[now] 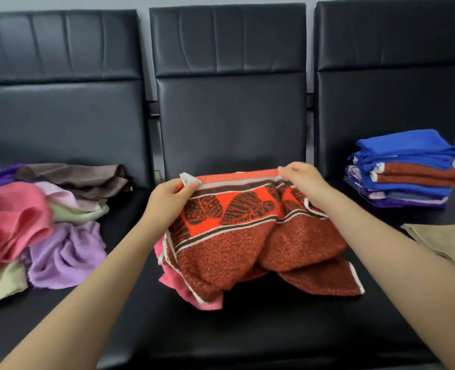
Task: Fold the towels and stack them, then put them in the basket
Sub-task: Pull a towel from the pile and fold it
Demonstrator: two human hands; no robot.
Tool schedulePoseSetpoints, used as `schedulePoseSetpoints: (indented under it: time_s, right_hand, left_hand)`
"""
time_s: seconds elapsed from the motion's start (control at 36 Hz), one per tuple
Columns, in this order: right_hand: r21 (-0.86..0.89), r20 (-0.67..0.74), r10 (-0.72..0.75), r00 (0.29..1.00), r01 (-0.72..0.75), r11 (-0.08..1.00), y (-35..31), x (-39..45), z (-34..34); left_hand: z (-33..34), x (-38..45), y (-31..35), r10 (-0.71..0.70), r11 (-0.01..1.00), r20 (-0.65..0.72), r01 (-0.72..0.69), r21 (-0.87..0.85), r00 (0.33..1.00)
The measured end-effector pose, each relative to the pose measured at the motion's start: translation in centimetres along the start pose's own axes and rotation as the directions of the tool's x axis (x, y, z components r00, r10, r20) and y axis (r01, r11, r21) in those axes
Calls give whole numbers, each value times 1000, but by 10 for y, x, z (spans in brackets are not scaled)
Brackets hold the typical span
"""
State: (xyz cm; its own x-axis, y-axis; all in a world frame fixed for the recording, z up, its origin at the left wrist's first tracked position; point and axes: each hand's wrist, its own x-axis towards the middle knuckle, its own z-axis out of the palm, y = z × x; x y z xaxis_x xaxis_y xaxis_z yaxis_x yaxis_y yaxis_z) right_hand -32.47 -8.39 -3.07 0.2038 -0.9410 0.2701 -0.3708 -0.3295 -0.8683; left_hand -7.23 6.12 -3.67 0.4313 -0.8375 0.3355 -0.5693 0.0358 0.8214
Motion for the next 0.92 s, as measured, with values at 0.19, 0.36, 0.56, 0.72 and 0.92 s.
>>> schedulePoseSetpoints:
  time_s: [0.19, 0.36, 0.56, 0.72, 0.92]
  right_hand:
    - [-265, 299, 77, 951, 5, 964, 44, 0, 25]
    - [-245, 220, 9, 976, 46, 969, 46, 14, 30]
    - [-348, 174, -84, 981, 141, 927, 32, 49, 34]
    - [-581, 342, 18, 940, 196, 790, 44, 66, 41]
    - [-416, 346, 54, 937, 101, 903, 62, 61, 39]
  left_hand:
    - [13, 22, -53, -302, 953, 70, 299, 46, 951]
    - [22, 26, -68, -319, 946, 149, 306, 108, 936]
    - [23, 41, -70, -212, 976, 0, 211, 56, 977]
    - [36, 63, -76, -275, 921, 103, 232, 312, 956]
    - [29, 61, -82, -244, 863, 125, 156, 480, 962]
